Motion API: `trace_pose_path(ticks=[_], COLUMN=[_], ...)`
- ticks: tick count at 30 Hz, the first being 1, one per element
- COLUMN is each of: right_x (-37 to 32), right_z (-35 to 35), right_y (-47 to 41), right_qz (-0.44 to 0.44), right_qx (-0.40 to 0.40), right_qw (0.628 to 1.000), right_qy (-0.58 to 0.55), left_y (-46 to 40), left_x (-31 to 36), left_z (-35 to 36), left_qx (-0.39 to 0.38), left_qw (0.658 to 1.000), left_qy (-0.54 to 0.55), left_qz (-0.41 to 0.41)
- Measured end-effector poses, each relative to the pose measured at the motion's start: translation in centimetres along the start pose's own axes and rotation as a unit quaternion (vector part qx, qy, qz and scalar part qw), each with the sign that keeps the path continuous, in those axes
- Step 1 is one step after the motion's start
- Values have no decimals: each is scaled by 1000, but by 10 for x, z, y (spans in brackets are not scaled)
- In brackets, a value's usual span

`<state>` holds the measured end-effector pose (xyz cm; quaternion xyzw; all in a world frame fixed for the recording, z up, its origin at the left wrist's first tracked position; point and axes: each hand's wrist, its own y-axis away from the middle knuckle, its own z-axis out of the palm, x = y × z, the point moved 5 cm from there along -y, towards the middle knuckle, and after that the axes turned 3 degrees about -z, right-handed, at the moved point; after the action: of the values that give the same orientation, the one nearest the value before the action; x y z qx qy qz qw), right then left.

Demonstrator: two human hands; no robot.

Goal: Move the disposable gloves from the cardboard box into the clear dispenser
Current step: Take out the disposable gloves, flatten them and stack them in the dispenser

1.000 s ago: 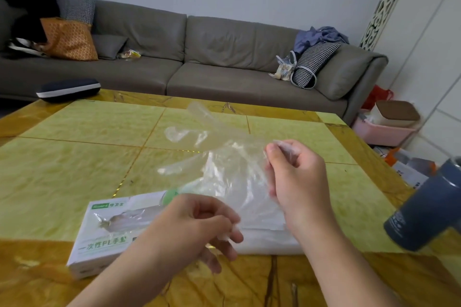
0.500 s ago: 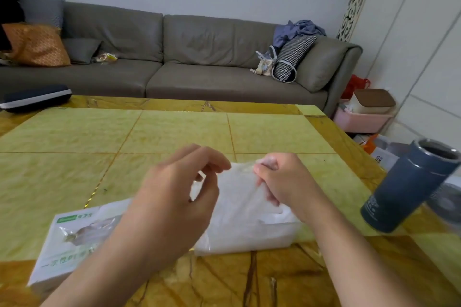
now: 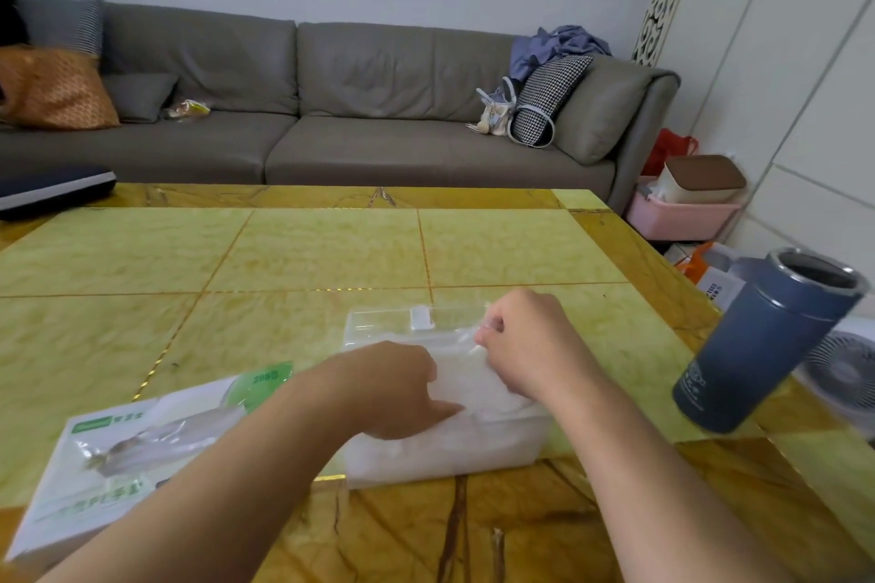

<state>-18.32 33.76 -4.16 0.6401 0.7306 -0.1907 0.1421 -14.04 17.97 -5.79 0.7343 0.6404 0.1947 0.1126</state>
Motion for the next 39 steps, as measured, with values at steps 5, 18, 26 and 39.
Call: trace_pose_path(ticks=[5,18,26,39], right_x=[5,-46,-35,-29], right_z=[0,-44,15,35], right_y=[-3,31,33,28], right_qz=[21,-111,-26,6], right_qx=[18,121,-220,-333], right_qw=[999,984,970,941], right_qy=[37,65,97,67], left_y=[-2,-21,-12,-6], left_x=[5,4,1,-9], left_z=[-7,6,7,2], left_qx=[18,52,55,80], left_qw=[1000,996,994,983], left_qy=[-17,-43,-38,162], left_qz=[-10,60,82,7])
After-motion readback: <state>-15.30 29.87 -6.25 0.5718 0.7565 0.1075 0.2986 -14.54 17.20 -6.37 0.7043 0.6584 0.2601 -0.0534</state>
